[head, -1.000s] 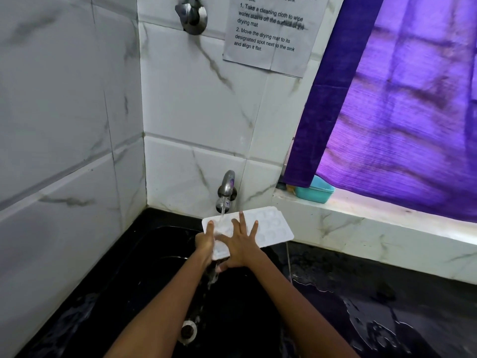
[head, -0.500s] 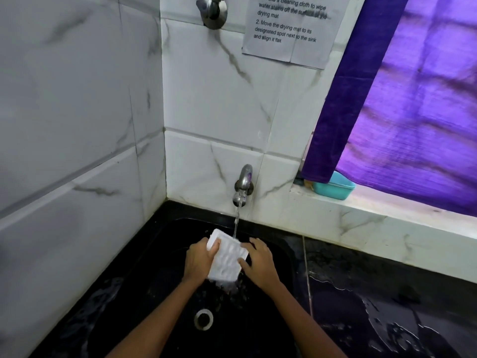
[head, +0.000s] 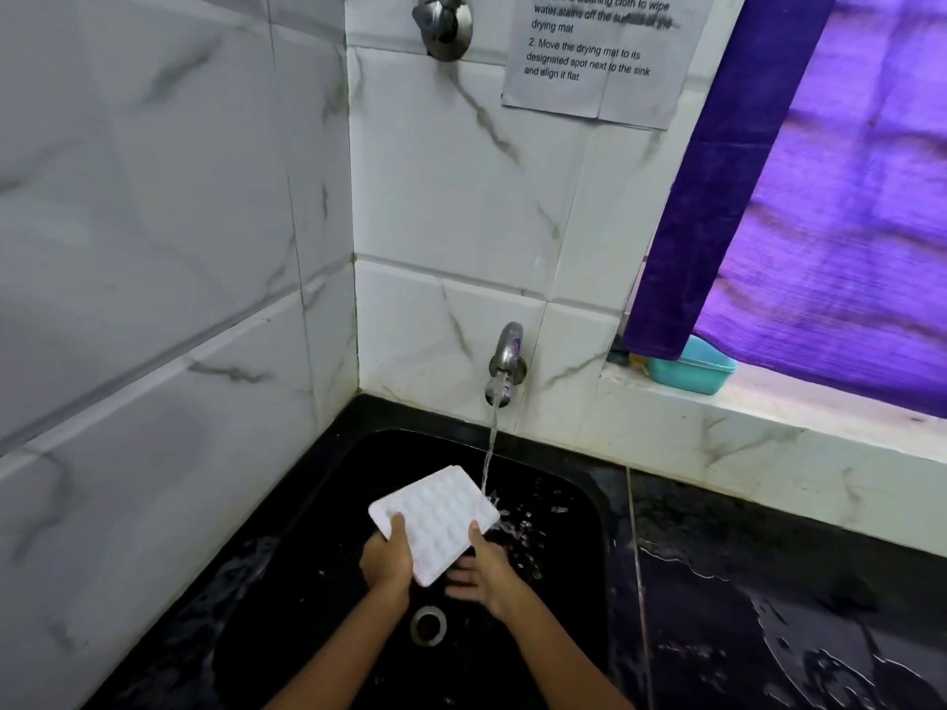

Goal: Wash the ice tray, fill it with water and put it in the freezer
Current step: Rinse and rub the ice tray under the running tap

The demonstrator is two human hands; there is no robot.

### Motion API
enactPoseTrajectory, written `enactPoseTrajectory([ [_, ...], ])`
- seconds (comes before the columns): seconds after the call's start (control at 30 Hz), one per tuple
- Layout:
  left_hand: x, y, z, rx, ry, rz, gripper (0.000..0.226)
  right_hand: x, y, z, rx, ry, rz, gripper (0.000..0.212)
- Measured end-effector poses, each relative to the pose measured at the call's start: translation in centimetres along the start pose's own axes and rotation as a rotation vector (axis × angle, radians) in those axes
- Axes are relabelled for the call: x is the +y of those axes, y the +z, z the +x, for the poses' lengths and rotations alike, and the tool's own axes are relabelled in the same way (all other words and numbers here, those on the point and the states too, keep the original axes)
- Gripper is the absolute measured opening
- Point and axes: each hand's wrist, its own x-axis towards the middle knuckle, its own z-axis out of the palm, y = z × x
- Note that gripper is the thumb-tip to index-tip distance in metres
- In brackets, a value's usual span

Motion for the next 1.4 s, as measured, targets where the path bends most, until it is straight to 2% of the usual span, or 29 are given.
enactPoseTrajectory([
  [0.1,-1.6,-0.2,-0.4,-0.248,-0.191,-0.214,0.029,-1.3,0.4,0.6,0.154,-0.124,0.089,0.031],
  [0.13,-2.1,-0.5,-0.4,-0.361,-0.215,-0.192,0.034,-1.8,0.4,0.7,0.192,-0.143,0.065,0.030],
  [0.23,-2.5,-1.7,0.0,-0.648,-0.299,-0.029,0.056,-3.1,-0.2,1.1,0.230,-0.204,-0.014,0.037],
  [0.33,-1.5,-2.0,1.8,-0.734,-0.338,-0.037,0.050,-3.8,-0.7,0.7,0.190,-0.258,-0.084,0.044],
  [0.4,-0.2,-1.4,3.3,-0.698,-0.325,-0.086,0.042,-4.1,-1.4,0.5,0.154,-0.281,-0.158,0.047],
  [0.5,1.2,0.6,4.8,-0.596,-0.220,-0.013,0.049,-4.0,-2.2,0.3,0.051,-0.280,-0.278,0.049],
  [0.57,1.0,2.3,5.0,-0.389,-0.088,0.131,0.044,-4.1,-2.7,0.3,0.026,-0.261,-0.359,0.051],
  [0.6,1.0,3.1,4.7,-0.277,-0.005,0.221,0.041,-4.5,-2.7,0.4,0.052,-0.258,-0.420,0.051],
  [0.67,1.0,4.5,3.6,-0.199,0.126,0.353,0.042,-5.7,-2.6,0.6,0.170,-0.305,-0.625,0.053],
  [0.73,0.8,5.5,2.7,-0.205,0.223,0.416,0.042,-7.0,-2.6,1.1,0.257,-0.354,-0.865,0.062],
  [0.83,0.1,6.3,2.3,-0.224,0.324,0.460,0.041,-8.3,-2.7,2.0,0.333,-0.344,-1.166,0.058],
  [0.97,-0.6,5.8,2.6,-0.172,0.369,0.432,0.042,-8.6,-2.2,2.7,0.386,-0.359,-1.171,0.060],
  [1.07,-0.7,4.9,3.1,-0.115,0.344,0.416,0.042,-7.8,-1.6,3.0,0.369,-0.374,-1.321,0.063],
  [1.13,-0.7,4.7,3.3,-0.131,0.362,0.419,0.044,-7.6,-1.3,3.0,0.388,-0.369,-1.346,0.068],
  [1.23,-0.3,4.3,3.7,-0.149,0.314,0.375,0.044,-8.0,-1.1,2.8,0.286,-0.382,-1.291,0.075],
  [1.3,-0.1,3.9,4.0,-0.134,0.308,0.390,0.044,-8.7,-1.5,2.5,0.254,-0.379,-1.332,0.072],
  [1.4,0.3,4.1,3.6,-0.152,0.325,0.397,0.045,-9.3,-1.9,2.3,0.349,-0.353,-1.466,0.070],
])
